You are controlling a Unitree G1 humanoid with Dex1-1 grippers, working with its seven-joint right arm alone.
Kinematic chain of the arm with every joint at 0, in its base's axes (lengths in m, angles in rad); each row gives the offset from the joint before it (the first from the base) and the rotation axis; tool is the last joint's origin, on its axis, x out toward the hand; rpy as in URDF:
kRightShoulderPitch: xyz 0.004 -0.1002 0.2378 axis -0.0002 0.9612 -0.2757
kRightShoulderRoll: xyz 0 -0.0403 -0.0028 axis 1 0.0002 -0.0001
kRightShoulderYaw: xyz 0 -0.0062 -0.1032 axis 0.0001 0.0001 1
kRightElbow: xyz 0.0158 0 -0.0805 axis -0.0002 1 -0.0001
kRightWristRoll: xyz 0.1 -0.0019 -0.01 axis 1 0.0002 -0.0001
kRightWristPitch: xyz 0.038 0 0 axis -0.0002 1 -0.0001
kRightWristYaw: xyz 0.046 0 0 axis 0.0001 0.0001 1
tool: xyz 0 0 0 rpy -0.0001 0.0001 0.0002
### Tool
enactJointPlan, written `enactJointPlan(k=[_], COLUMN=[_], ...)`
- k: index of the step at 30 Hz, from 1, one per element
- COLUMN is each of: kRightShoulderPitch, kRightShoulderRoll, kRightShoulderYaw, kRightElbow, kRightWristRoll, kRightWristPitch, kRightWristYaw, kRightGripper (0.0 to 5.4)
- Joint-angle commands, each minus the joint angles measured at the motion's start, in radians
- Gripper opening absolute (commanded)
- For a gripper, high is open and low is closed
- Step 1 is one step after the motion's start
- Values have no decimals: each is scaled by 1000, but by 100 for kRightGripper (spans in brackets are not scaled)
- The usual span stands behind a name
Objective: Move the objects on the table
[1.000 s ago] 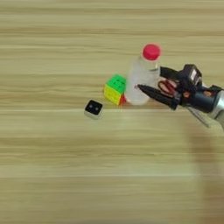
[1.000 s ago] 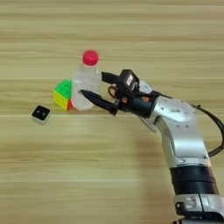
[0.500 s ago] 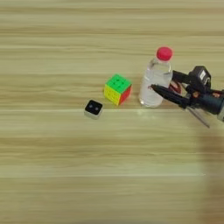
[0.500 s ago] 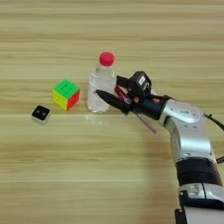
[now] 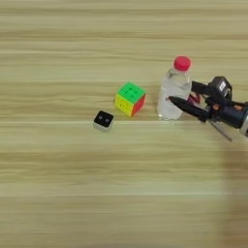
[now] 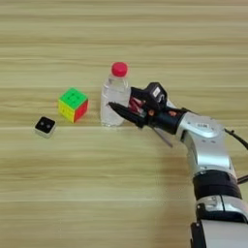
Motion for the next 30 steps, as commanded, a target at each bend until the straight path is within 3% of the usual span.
enactJointPlan(k=[1, 22, 23, 30], kRightShoulderPitch=[-92, -116, -117, -120], kRightShoulderRoll=[-37, -43, -43, -43], kRightShoulderYaw=[-17, -12, -12, -13], kRightElbow=[-6, 77, 80, 87], kRightWristRoll=[1, -10, -11, -14], kRightWristPitch=[-44, -84, -85, -91], kRightWristYaw=[-29, -34, -36, -41], kRightGripper=[294, 292, 328, 402])
